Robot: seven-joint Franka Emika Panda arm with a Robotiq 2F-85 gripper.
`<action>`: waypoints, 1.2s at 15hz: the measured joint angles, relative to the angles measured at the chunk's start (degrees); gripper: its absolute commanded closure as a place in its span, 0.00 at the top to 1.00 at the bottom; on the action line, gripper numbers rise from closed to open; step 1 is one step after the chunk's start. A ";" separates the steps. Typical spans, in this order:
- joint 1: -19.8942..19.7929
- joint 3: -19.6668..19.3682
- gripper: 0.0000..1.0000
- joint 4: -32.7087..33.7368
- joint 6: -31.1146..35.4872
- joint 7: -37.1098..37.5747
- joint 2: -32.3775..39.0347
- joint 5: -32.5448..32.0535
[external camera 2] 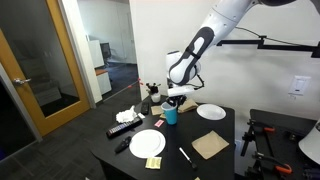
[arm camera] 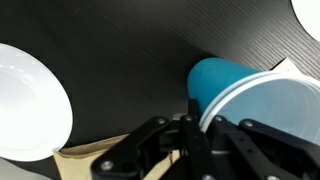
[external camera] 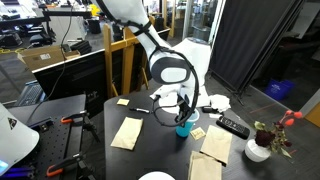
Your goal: Move the blue cup to the right side of the table
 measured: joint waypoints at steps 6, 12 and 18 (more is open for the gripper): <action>1.15 -1.94 0.01 -8.13 -1.44 0.11 -5.19 -0.03; 1.48 -2.72 0.01 -16.05 0.44 5.10 -9.53 -0.02; 1.60 -4.36 0.01 -18.85 4.28 13.82 -10.46 -0.02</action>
